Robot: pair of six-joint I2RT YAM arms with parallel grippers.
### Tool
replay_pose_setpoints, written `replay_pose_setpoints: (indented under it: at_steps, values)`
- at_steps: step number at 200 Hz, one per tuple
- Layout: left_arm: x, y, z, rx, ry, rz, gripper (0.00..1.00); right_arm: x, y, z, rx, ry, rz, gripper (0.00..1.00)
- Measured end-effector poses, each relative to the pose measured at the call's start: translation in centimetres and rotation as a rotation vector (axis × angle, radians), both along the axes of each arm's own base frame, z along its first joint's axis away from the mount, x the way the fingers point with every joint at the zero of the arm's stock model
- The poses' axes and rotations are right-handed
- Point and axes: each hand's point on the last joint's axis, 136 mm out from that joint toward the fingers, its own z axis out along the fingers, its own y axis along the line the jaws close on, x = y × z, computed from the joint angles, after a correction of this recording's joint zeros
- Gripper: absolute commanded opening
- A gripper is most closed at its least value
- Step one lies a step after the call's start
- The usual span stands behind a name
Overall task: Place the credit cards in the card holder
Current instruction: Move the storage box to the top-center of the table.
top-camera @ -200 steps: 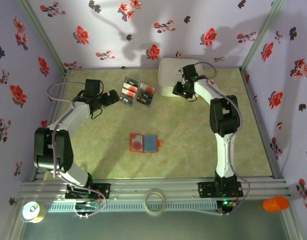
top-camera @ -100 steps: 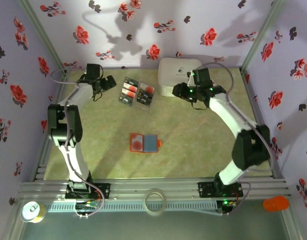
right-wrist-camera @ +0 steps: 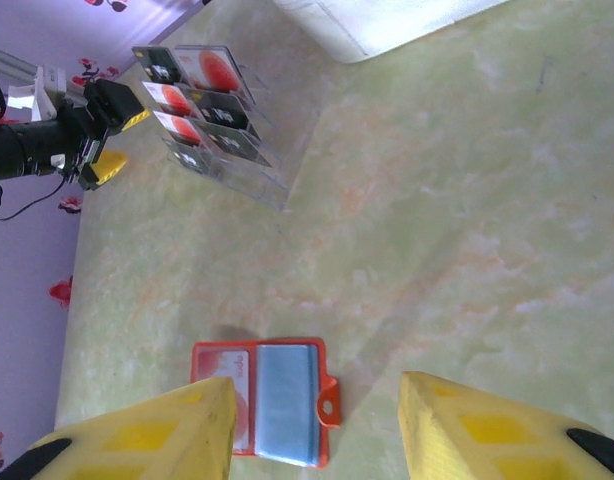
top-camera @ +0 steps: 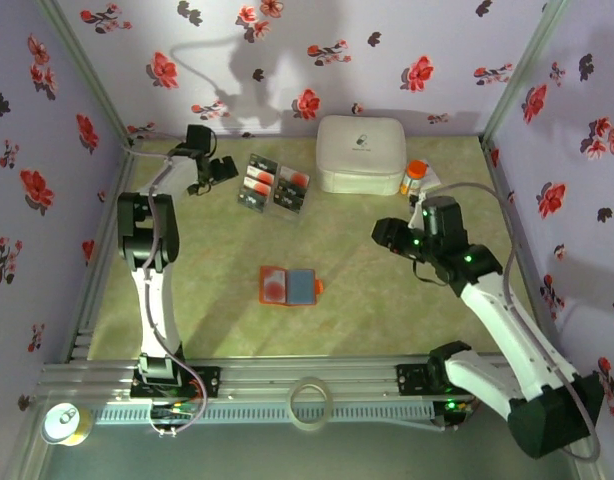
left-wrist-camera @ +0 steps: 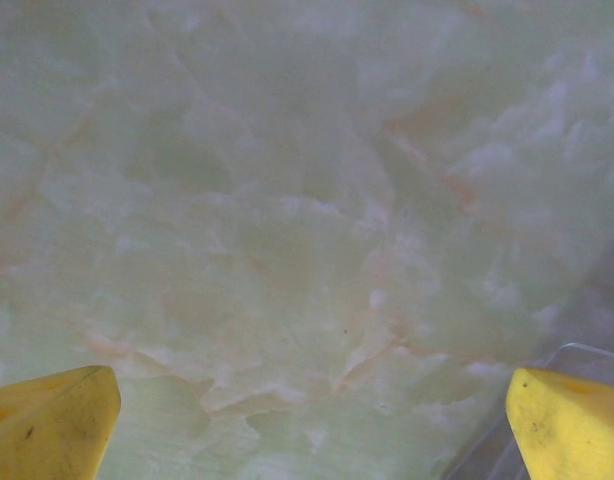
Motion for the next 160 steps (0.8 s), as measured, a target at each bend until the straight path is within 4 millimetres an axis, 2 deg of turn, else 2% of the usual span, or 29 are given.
replay_pose_setpoints:
  at_steps: [52,89,115,160]
  values:
    - [-0.9,-3.2,-0.8,0.013,0.026,-0.08,1.0,-1.8,-0.7,-2.9,-0.015,0.073,-0.014,0.47]
    - [-2.0,-5.7,-1.4,0.005,0.021,-0.13,1.0,-2.1,-0.9,-2.8,-0.017,0.072,-0.017,0.47]
    - [-4.2,-7.1,-1.4,-0.002,0.022,-0.157,1.0,-2.2,-0.9,-2.9,-0.017,0.072,-0.017,0.47]
    - [-8.1,-10.1,-1.7,-0.015,0.036,-0.216,1.0,-2.3,-0.9,-4.4,-0.028,0.105,-0.016,0.47]
